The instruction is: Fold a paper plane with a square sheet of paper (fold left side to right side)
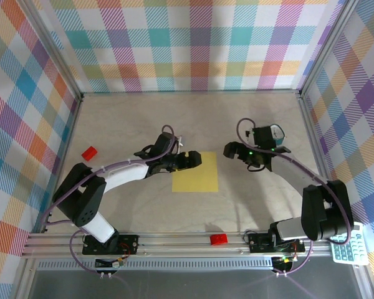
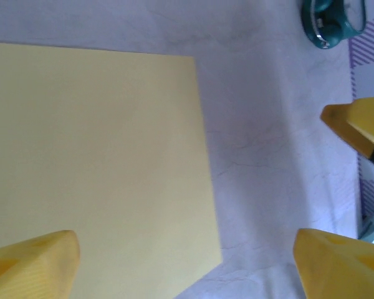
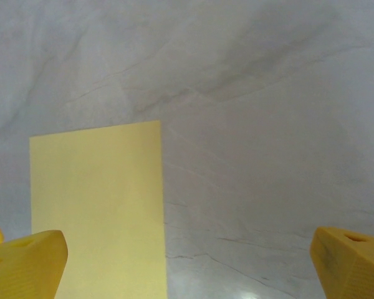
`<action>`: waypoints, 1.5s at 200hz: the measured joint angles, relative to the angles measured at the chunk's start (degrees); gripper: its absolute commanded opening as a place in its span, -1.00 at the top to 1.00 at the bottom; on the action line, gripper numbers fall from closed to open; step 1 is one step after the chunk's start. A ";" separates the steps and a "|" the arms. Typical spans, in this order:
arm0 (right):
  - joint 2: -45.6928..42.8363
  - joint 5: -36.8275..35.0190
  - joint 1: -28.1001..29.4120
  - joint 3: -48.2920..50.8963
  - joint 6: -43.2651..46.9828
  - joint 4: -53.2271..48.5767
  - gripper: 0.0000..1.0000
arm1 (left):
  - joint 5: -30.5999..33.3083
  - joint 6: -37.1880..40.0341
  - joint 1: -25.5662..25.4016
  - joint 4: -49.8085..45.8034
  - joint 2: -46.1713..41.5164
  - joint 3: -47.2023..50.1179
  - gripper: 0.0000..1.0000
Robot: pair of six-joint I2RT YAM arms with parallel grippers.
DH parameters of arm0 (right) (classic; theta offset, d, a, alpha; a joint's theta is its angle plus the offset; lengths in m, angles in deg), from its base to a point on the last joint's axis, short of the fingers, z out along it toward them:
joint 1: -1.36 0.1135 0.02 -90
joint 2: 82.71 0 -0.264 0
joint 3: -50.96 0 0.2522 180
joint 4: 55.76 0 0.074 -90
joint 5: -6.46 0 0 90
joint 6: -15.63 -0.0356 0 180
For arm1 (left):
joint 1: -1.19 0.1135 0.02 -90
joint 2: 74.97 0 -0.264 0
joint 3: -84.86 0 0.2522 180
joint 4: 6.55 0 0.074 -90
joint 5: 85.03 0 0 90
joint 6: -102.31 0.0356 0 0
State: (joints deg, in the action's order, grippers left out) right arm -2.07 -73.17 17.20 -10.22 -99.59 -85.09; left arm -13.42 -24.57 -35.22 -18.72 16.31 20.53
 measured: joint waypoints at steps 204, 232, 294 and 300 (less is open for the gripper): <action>29.14 -12.59 18.45 -24.00 8.13 -9.40 -0.91 | -0.42 -3.85 1.36 -0.22 7.32 3.23 0.28; 29.14 -13.20 19.23 -23.98 7.82 -9.97 -0.83 | -0.83 -4.09 1.36 0.57 7.54 3.28 0.28; 28.83 -13.09 21.27 -23.89 6.49 -12.17 -0.25 | -2.14 -5.99 1.36 3.72 7.67 4.35 0.22; 28.79 -12.41 21.35 -23.85 6.43 -12.55 -0.16 | -2.36 -6.14 1.44 4.07 7.67 4.39 0.21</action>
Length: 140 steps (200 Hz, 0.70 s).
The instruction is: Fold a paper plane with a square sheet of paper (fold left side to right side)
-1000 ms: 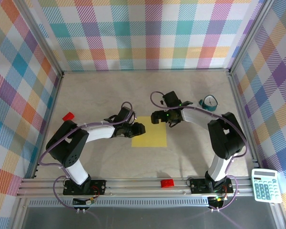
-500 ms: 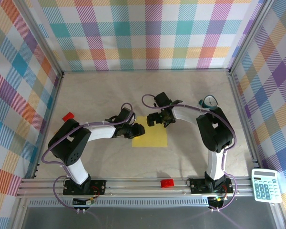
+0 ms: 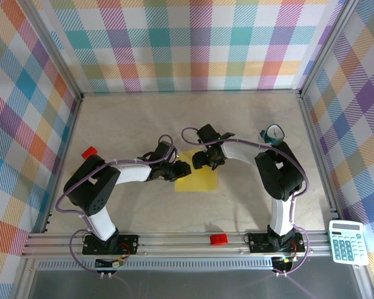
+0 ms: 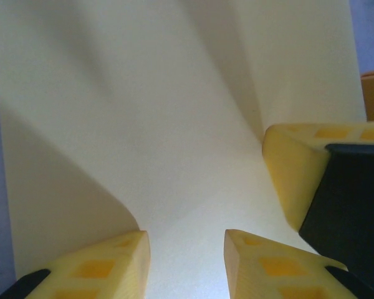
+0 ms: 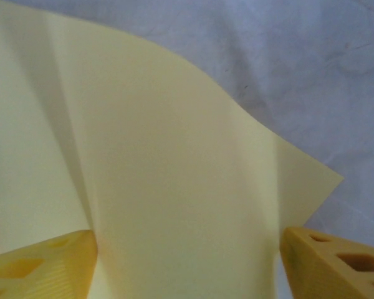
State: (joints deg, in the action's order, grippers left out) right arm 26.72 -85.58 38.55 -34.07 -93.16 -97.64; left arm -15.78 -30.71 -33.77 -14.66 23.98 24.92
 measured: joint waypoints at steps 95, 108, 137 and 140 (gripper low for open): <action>-4.48 18.36 -4.55 6.73 -1.97 3.76 0.33 | -7.91 -0.96 9.33 5.51 -4.37 5.25 -0.23; -5.90 21.31 -6.14 8.02 -1.99 5.40 0.33 | -9.42 -0.57 10.99 6.69 -6.05 6.34 -0.32; -9.90 27.15 -9.90 10.49 -1.81 7.93 0.34 | -14.10 0.33 15.98 11.91 -9.62 10.01 -0.52; -10.38 27.76 -10.27 10.67 -1.73 8.09 0.34 | -14.69 0.44 16.55 12.74 -9.99 10.49 -0.53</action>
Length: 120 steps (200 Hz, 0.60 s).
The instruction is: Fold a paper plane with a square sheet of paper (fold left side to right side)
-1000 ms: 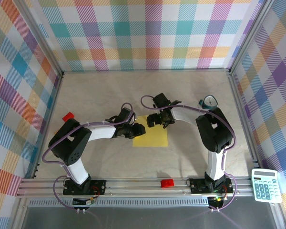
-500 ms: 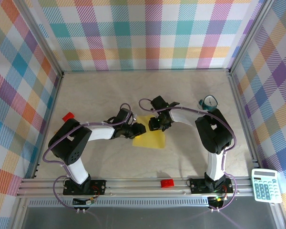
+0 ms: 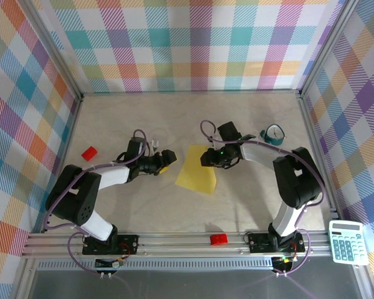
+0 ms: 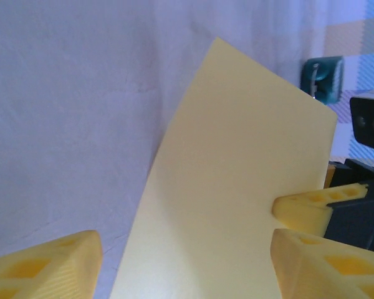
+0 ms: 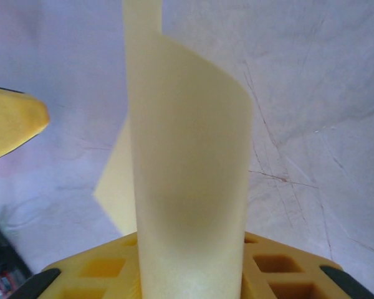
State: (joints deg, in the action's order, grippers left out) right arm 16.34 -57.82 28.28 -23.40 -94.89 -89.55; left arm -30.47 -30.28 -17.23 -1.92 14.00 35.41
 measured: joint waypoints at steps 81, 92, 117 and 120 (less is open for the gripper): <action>-9.29 13.40 -4.33 0.55 0.94 1.60 0.40 | -16.48 -3.39 5.86 25.86 -1.64 5.44 -0.86; -9.84 15.26 -4.26 0.44 0.92 1.64 0.40 | -17.92 -4.83 5.86 29.66 -1.31 5.55 -0.86; -11.02 19.30 -3.48 -0.33 0.90 1.57 0.40 | -19.98 -7.21 5.86 35.69 -0.37 5.55 -0.88; -11.13 19.71 -3.37 -0.50 0.90 1.60 0.40 | -20.20 -7.30 5.86 36.11 -0.26 5.55 -0.88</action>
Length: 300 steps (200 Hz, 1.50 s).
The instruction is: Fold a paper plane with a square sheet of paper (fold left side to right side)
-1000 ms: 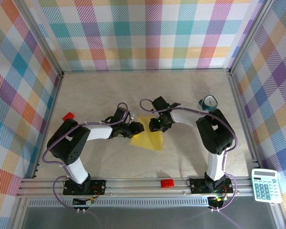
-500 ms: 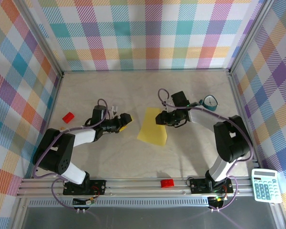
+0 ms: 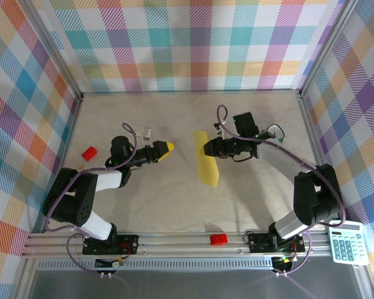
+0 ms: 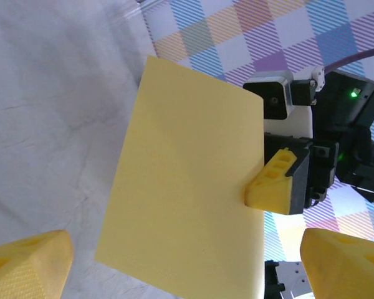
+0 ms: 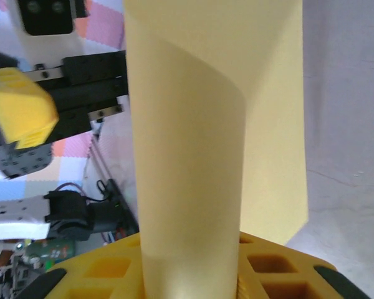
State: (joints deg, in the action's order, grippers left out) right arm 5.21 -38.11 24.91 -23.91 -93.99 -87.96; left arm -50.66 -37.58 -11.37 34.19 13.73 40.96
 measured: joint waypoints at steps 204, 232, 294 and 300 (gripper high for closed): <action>1.53 4.96 2.29 -7.65 7.85 -5.90 0.46 | -6.71 -3.13 -5.44 7.13 0.87 -2.40 0.27; 1.64 3.98 2.19 -7.65 8.57 -6.64 0.46 | -5.97 1.53 -5.79 -0.37 -0.68 -2.71 0.45; 2.78 1.29 1.66 -7.65 9.62 -7.78 0.27 | -1.36 13.38 -7.10 -19.06 -5.64 -4.87 1.00; 2.80 0.79 1.55 -7.65 9.46 -7.93 0.21 | -0.70 14.12 -7.26 -20.55 -5.88 -4.98 1.00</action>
State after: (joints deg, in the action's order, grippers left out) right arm 8.01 -37.32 26.46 -31.56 -84.53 -95.89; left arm -51.36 -23.46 -18.63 13.65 7.85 35.98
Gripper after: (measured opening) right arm 0.345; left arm 0.041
